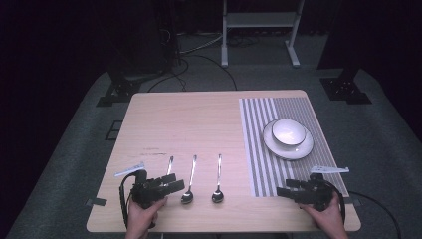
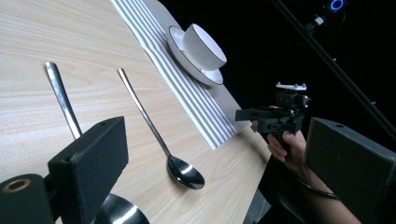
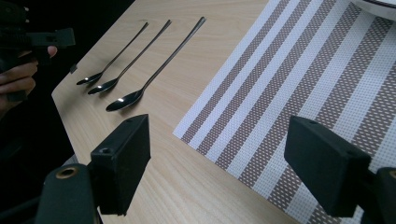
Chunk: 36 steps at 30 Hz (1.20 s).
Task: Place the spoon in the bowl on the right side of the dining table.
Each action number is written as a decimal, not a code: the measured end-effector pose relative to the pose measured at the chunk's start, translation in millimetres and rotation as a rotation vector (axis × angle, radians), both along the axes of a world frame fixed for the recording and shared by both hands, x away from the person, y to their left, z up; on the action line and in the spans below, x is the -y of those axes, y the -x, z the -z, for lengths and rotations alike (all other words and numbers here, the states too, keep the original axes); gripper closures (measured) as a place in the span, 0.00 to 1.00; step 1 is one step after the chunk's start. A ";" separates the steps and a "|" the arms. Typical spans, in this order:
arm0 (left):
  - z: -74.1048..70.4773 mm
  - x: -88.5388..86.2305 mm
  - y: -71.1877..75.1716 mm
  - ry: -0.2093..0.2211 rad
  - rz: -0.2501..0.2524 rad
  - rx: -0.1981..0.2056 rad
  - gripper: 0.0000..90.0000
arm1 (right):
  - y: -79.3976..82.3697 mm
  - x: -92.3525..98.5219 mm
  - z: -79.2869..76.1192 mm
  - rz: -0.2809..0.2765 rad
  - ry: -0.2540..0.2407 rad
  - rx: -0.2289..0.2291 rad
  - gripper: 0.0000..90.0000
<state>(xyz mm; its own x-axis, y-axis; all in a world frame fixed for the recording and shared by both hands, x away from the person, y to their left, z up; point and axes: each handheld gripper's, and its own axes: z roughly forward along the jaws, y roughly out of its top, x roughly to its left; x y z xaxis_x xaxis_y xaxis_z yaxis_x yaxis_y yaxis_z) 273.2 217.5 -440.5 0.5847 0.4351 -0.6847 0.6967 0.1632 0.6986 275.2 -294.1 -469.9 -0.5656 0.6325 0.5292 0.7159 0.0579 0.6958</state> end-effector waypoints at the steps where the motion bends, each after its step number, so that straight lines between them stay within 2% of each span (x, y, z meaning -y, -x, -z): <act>1: 0.0 -0.1 0.0 0.001 -0.001 -0.002 0.06 | -0.7 -0.6 0.0 -0.001 -0.002 -0.002 0.24; 21: 0.9 5.5 1.2 0.009 0.018 -0.005 0.06 | -12.4 -11.8 -2.2 -0.023 0.016 -0.003 0.24; 36: 3.9 26.8 -2.1 0.016 0.097 -0.022 0.06 | -15.5 -18.3 -2.2 -0.039 0.025 -0.006 0.24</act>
